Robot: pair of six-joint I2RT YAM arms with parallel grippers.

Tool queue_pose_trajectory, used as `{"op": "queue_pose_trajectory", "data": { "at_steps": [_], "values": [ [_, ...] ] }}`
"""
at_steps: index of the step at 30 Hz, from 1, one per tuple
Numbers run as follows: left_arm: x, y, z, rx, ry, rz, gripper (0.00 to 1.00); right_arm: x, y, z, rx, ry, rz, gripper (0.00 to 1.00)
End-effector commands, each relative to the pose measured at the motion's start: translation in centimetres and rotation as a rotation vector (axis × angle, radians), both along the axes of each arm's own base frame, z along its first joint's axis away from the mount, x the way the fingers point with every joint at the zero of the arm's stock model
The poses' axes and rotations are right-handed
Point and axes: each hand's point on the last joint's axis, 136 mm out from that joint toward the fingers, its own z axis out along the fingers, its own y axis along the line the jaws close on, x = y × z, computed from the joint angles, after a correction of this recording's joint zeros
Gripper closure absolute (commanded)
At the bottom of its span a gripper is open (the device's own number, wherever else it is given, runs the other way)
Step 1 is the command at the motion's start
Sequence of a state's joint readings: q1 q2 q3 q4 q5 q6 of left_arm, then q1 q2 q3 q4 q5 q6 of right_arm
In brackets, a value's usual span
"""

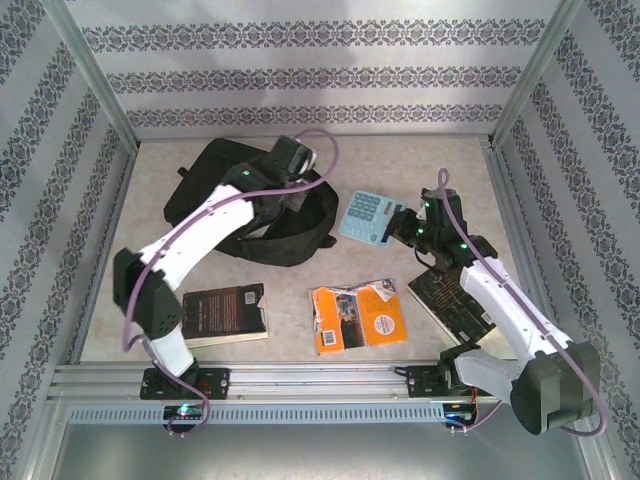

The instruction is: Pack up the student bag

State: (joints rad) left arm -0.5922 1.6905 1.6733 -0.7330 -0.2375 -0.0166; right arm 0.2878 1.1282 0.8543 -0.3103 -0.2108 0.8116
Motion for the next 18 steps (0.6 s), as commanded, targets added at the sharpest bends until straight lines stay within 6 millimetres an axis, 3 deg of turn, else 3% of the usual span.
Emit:
{"op": "queue_pose_trajectory", "data": {
  "at_steps": [1, 7, 18],
  "values": [
    [0.2, 1.9, 3.3, -0.075, -0.117, 0.069, 1.00, 1.3, 2.5, 2.9, 0.116, -0.029, 0.010, 1.00],
    [0.2, 3.7, 4.8, -0.193, -0.157, 0.116, 1.00, 2.5, 6.1, 2.1, 0.217, 0.080, 0.008, 1.00],
    [0.6, 2.8, 7.4, -0.305, -0.217, 0.091, 1.00, 5.1, 14.2, -0.1, 0.239, 0.216, 0.102, 1.00]
  ]
}}
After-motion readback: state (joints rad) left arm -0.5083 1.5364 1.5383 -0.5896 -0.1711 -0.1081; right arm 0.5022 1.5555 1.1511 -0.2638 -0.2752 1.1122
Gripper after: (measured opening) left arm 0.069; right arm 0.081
